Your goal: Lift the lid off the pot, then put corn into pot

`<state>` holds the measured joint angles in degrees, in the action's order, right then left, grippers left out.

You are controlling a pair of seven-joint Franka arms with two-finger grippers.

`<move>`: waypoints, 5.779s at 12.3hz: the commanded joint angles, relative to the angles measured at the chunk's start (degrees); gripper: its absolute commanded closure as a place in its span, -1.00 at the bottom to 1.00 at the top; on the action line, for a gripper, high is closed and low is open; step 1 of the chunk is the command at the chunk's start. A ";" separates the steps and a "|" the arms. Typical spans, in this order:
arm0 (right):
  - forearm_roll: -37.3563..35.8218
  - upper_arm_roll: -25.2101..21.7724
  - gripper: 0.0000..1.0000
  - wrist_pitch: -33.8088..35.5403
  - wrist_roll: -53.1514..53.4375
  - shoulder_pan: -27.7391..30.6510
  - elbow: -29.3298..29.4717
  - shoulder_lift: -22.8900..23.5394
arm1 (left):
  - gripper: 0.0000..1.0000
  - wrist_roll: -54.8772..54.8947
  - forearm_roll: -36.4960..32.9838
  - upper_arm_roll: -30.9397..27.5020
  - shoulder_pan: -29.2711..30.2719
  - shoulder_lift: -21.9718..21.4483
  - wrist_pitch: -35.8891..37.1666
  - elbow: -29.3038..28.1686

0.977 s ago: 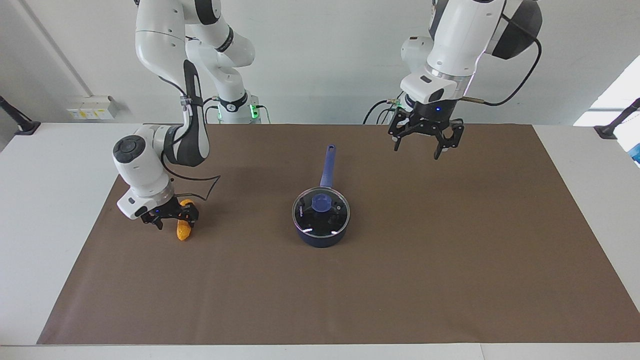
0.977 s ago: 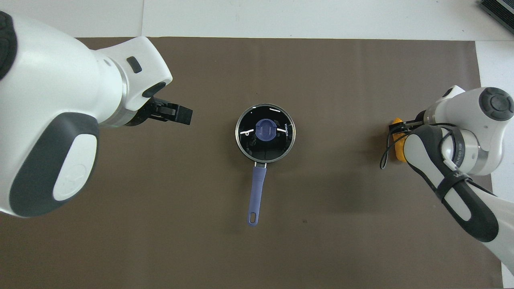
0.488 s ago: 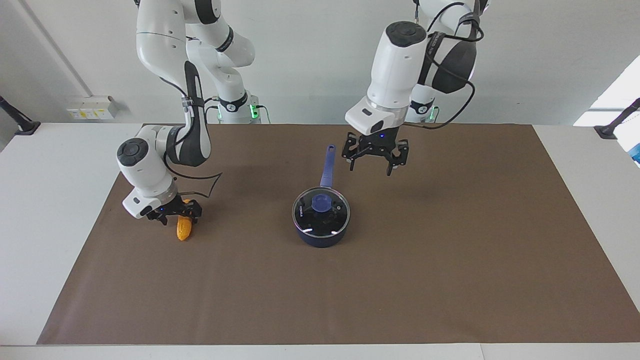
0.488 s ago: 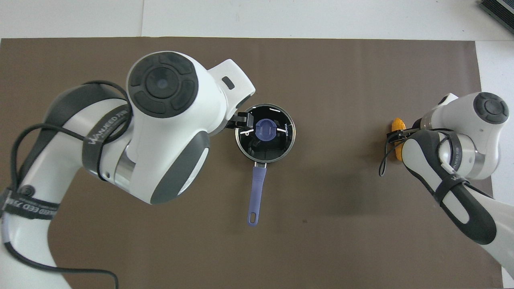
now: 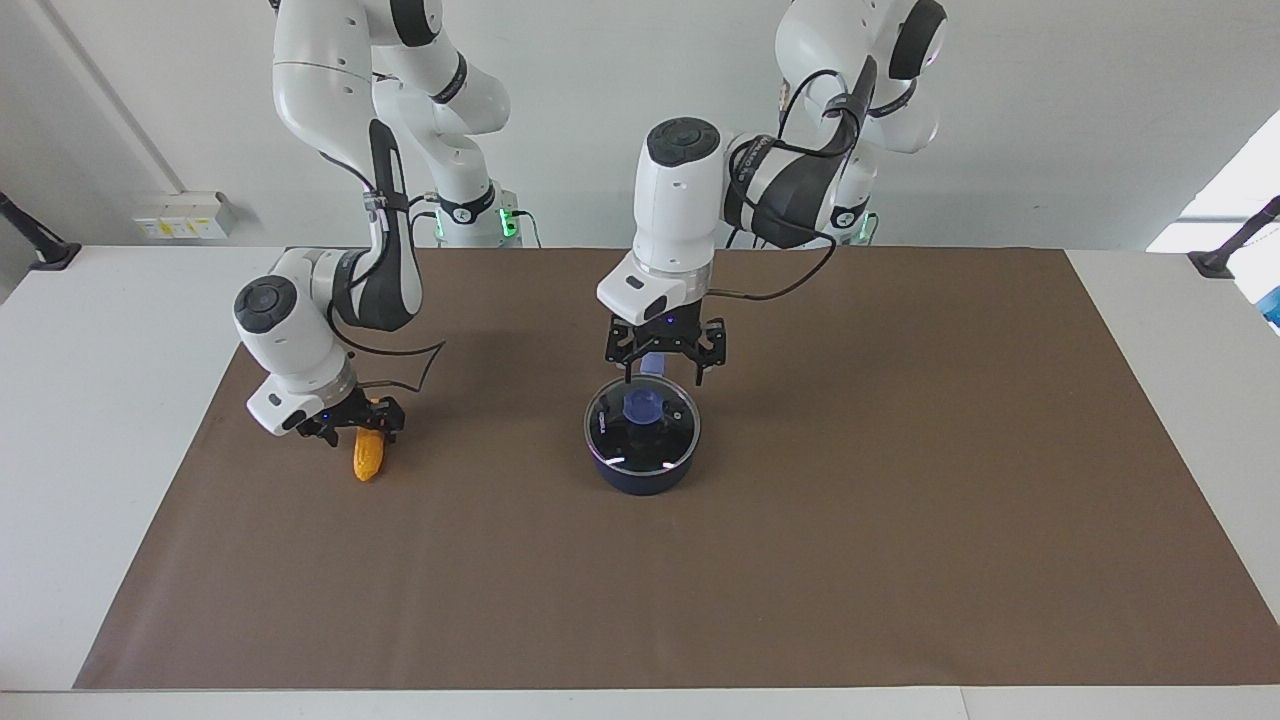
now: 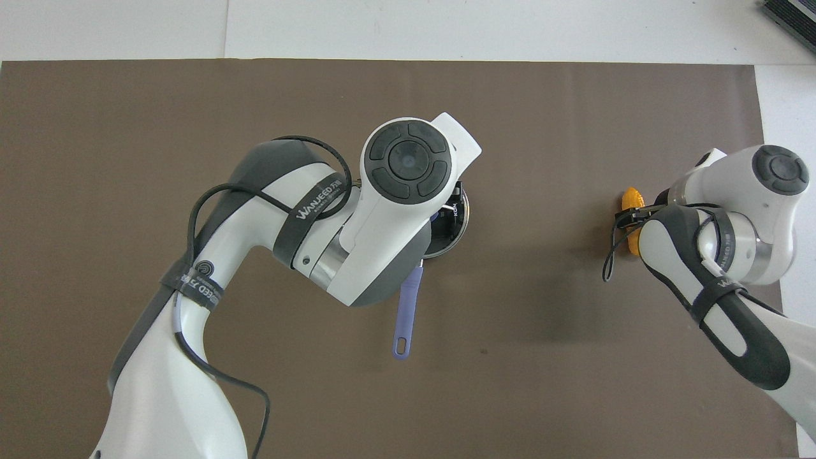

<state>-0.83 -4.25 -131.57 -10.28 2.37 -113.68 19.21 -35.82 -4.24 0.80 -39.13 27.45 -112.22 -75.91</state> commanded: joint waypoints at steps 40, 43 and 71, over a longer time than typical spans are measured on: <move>0.57 5.13 1.00 22.69 13.43 -6.57 8.47 -17.30 | 1.00 4.32 -1.47 -1.32 9.93 -17.16 -9.57 -24.53; 1.01 5.13 1.00 16.03 22.28 -14.55 8.74 -12.81 | 1.00 14.95 0.27 -1.15 16.96 -17.70 -11.18 -27.10; 5.75 6.01 0.36 -5.28 53.62 -30.76 12.26 4.52 | 0.93 54.98 7.67 -1.32 41.15 -8.91 -22.08 -33.34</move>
<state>3.51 1.55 -137.12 45.64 -28.86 -100.77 23.92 18.09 2.51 -0.49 1.98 19.90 -132.97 -107.46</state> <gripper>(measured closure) 0.621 0.396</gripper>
